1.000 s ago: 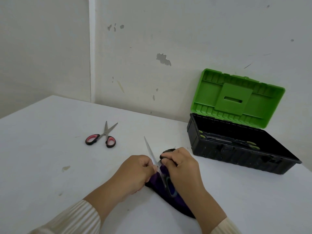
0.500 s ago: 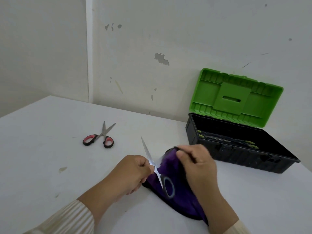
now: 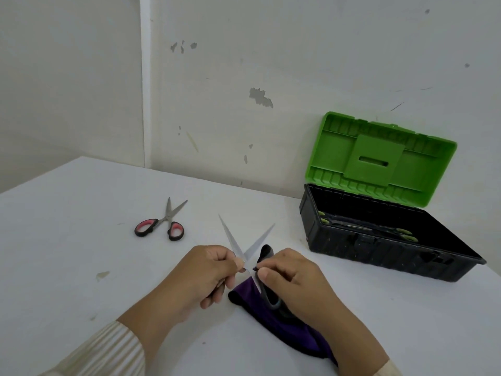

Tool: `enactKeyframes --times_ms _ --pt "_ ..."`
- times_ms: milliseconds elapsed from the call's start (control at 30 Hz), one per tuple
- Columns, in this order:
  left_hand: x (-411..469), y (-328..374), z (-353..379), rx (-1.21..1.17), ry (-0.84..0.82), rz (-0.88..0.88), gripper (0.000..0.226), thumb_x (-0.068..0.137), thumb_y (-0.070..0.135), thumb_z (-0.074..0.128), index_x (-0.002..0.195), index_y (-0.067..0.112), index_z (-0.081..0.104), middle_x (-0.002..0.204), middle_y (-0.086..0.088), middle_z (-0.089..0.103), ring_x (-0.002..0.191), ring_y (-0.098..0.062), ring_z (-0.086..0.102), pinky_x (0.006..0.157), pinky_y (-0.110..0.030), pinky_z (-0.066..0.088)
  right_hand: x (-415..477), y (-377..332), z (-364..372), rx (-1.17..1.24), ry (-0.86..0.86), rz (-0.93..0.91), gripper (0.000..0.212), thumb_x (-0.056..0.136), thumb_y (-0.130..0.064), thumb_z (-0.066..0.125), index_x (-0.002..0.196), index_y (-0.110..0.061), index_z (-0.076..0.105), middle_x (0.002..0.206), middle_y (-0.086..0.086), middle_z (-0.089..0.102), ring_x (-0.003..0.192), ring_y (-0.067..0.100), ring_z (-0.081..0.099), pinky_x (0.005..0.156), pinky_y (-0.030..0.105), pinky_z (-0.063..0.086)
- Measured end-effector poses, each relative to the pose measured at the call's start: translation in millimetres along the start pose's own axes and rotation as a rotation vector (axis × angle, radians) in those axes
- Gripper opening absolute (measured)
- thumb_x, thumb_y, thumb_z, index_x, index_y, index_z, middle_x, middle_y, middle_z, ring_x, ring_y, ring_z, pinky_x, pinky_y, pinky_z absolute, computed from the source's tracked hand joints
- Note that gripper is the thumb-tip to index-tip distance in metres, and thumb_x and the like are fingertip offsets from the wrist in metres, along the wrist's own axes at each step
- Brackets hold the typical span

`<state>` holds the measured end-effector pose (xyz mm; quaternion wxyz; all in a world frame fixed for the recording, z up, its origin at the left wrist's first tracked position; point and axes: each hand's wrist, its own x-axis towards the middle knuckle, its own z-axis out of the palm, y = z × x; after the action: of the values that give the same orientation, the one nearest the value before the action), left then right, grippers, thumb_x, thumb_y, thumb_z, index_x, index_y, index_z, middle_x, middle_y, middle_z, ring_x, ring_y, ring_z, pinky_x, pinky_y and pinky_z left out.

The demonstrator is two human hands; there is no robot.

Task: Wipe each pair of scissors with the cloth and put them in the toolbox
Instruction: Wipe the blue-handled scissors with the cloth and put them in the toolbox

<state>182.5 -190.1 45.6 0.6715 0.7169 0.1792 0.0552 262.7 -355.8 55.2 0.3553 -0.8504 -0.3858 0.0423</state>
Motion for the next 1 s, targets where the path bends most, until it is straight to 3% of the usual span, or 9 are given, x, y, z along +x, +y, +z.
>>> enactKeyframes --times_ms 133,333,400,500,633,767,833,900,1000 --pt "0 1 -3 -0.09 -0.032 -0.043 0.016 0.089 0.015 0.06 0.085 0.003 0.069 0.065 -0.007 0.066 0.042 -0.015 0.047 0.037 -0.022 0.033 0 3 1 0.069 -0.02 0.027 0.016 0.089 -0.02 0.057 0.092 -0.029 0.07 0.091 -0.012 0.061 0.087 -0.004 0.054 0.073 0.002 0.039" --pt "5 -3 0 -0.805 -0.094 -0.163 0.017 0.075 0.012 0.063 0.088 0.002 0.065 0.07 -0.01 0.07 0.049 -0.013 0.06 0.046 -0.021 0.053 3 1 2 0.21 0.095 0.164 0.021 0.088 -0.018 0.058 0.081 -0.035 0.069 0.093 -0.011 0.063 0.087 0.002 0.057 0.08 0.019 0.047" --pt "5 -8 16 -0.759 -0.059 -0.15 0.008 0.084 0.006 0.059 0.083 0.003 0.065 0.068 -0.008 0.068 0.053 -0.013 0.062 0.049 -0.023 0.055 3 -1 7 0.192 0.125 0.127 0.024 0.086 -0.018 0.06 0.079 -0.039 0.067 0.092 -0.01 0.063 0.088 0.001 0.057 0.08 0.013 0.044" --pt "6 -13 27 -0.635 -0.022 -0.113 0.022 0.093 0.007 0.052 0.076 0.006 0.066 0.072 -0.009 0.071 0.06 -0.015 0.066 0.058 -0.026 0.055 2 -2 12 0.169 0.091 0.079 0.021 0.085 -0.018 0.061 0.089 -0.037 0.07 0.094 -0.011 0.063 0.091 -0.003 0.055 0.083 0.01 0.042" --pt "12 -13 15 -0.642 0.066 -0.099 0.013 0.095 0.01 0.048 0.095 0.003 0.059 0.081 -0.014 0.075 0.071 -0.026 0.069 0.065 -0.036 0.056 1 2 0 0.375 0.026 0.141 0.029 0.085 -0.008 0.06 0.087 -0.035 0.071 0.1 -0.009 0.065 0.092 -0.002 0.059 0.082 0.007 0.042" --pt "10 -10 11 -0.561 0.08 -0.111 0.019 0.098 0.012 0.041 0.084 0.007 0.053 0.062 -0.009 0.067 0.061 -0.028 0.066 0.06 -0.037 0.054 7 26 -19 0.554 0.255 0.296 0.034 0.081 0.003 0.06 0.077 -0.028 0.075 0.098 -0.001 0.071 0.098 0.017 0.064 0.09 0.026 0.046" --pt "6 -10 15 -0.452 0.027 -0.127 0.019 0.098 0.014 0.043 0.084 0.006 0.053 0.062 -0.009 0.064 0.057 -0.028 0.064 0.056 -0.037 0.054 7 30 -28 0.64 0.387 0.282 0.036 0.081 0.005 0.06 0.077 -0.027 0.075 0.095 0.004 0.073 0.094 0.02 0.065 0.086 0.029 0.049" --pt "4 -13 21 -0.314 -0.023 -0.135 0.016 0.096 0.011 0.045 0.084 0.006 0.055 0.067 -0.01 0.065 0.056 -0.027 0.066 0.054 -0.036 0.054 5 24 -30 0.551 0.432 0.174 0.037 0.08 0.004 0.062 0.076 -0.031 0.074 0.09 -0.003 0.072 0.087 0.014 0.066 0.079 0.024 0.05" --pt "4 -17 27 -0.176 -0.056 -0.105 0.015 0.091 -0.001 0.043 0.089 0.005 0.057 0.071 -0.011 0.066 0.057 -0.03 0.065 0.048 -0.032 0.051 1 3 -14 0.163 0.373 -0.111 0.032 0.073 0.003 0.066 0.077 -0.028 0.073 0.083 -0.013 0.07 0.084 0.002 0.063 0.078 0.01 0.045"
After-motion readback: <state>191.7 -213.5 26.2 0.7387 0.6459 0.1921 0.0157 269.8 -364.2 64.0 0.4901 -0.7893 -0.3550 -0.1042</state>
